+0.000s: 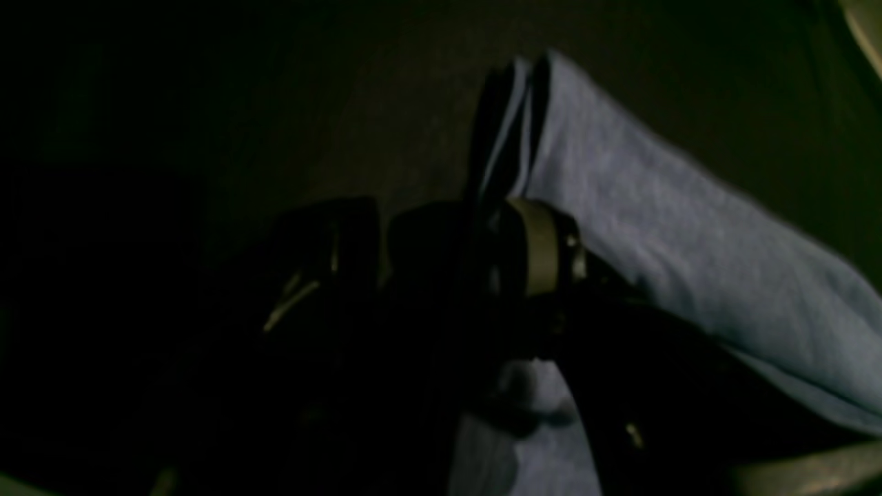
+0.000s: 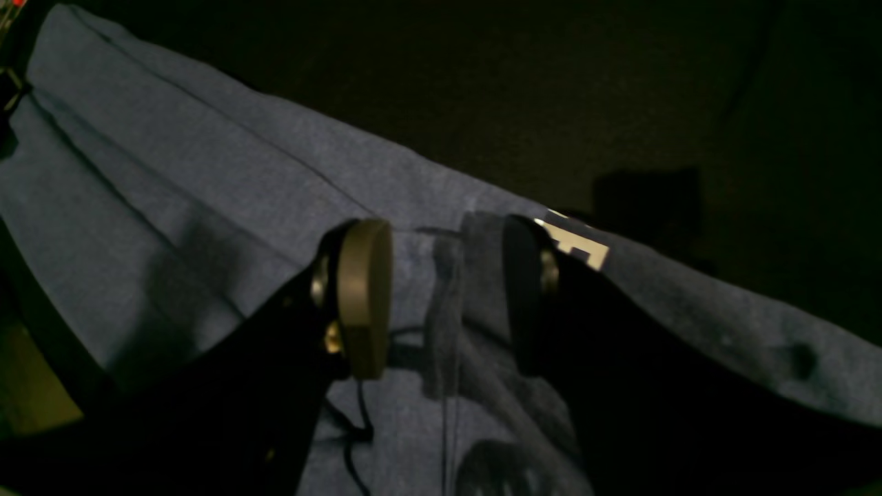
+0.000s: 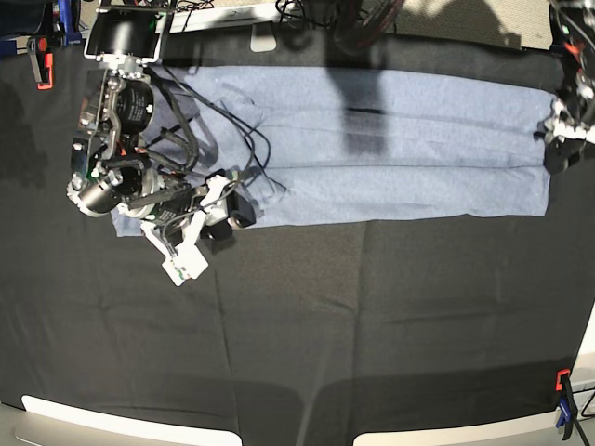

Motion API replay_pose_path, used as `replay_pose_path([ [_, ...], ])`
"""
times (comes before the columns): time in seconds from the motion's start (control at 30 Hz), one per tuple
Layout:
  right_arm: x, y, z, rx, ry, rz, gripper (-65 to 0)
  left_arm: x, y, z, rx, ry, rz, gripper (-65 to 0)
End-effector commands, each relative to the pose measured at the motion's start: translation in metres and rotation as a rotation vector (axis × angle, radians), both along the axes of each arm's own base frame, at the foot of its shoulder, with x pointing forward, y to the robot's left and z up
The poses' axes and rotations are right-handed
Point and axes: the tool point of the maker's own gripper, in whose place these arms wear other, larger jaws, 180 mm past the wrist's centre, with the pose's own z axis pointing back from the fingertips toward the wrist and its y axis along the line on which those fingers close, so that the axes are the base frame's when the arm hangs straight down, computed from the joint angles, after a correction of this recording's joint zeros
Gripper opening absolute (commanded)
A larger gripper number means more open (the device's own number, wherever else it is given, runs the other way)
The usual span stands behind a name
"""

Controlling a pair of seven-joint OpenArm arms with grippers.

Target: Layout the t-shirt on the table in an organized manner, then fold the t-shirt properly

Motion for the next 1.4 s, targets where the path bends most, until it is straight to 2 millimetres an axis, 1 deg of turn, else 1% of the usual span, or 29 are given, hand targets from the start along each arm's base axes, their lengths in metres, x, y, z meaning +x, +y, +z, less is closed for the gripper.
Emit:
replay_pose_path([
  [0.0,0.009,0.002,0.017,0.022,-0.062,0.006,-39.4,0.008,0.008,0.015,0.019,-0.047,-0.003,-38.8],
  [0.07,0.010,0.002,0.017,0.022,-0.063,0.006,-39.4,0.009,0.004,0.016,0.006,-0.049,-0.016,-38.8],
  [0.17,0.009,0.002,0.017,0.022,-0.062,0.006,-39.4,0.010,-0.010,0.012,-0.052,-0.023,-0.055,-38.8],
  [0.27,0.010,0.002,0.017,0.021,-0.062,0.006,-39.4,0.010,-0.021,0.013,-0.130,-0.023,-0.073,-38.8],
  [0.4,0.009,0.002,0.017,0.022,-0.062,0.006,-39.4,0.010,-0.027,0.017,-0.193,-0.030,-0.079,-40.1],
  [0.5,0.009,0.002,0.017,0.022,-0.062,0.006,-39.4,0.010,-0.028,0.017,-0.209,-0.033,-0.079,-41.3],
  [0.73,0.009,0.002,0.017,0.022,-0.062,0.006,-39.4,0.004,-0.029,0.013,-0.212,-0.027,-0.069,-52.0],
  [0.8,0.009,0.002,0.017,0.023,-0.062,0.006,-39.4,0.004,-0.032,0.012,-0.221,-0.028,-0.067,-56.3],
  [0.87,0.010,0.002,0.017,0.023,-0.062,0.006,-39.4,0.004,-0.035,0.011,-0.230,-0.034,-0.062,-64.3],
  [0.9,0.010,0.002,0.017,0.022,-0.062,0.006,-39.4,0.005,-0.035,0.011,-0.234,-0.042,-0.056,-65.0],
  [0.97,0.010,0.002,0.017,0.023,-0.062,0.006,-39.4,0.006,-0.036,0.012,-0.240,-0.063,-0.039,-65.0],
  [1.07,0.010,0.002,0.017,0.022,-0.062,0.005,-39.5,0.009,-0.030,0.018,-0.236,-0.106,-0.009,-65.0],
  [1.17,0.010,0.002,0.021,0.017,-0.075,0.007,-39.5,0.010,-0.024,0.018,-0.183,-0.112,0.002,-65.0],
  [1.23,0.011,0.000,0.027,0.011,-0.097,0.003,-39.5,0.010,-0.021,0.015,-0.132,-0.103,0.001,-65.0],
  [1.37,0.015,-0.008,0.052,-0.005,-0.178,-0.020,-39.5,0.009,-0.021,0.013,-0.114,-0.093,-0.005,-65.0],
])
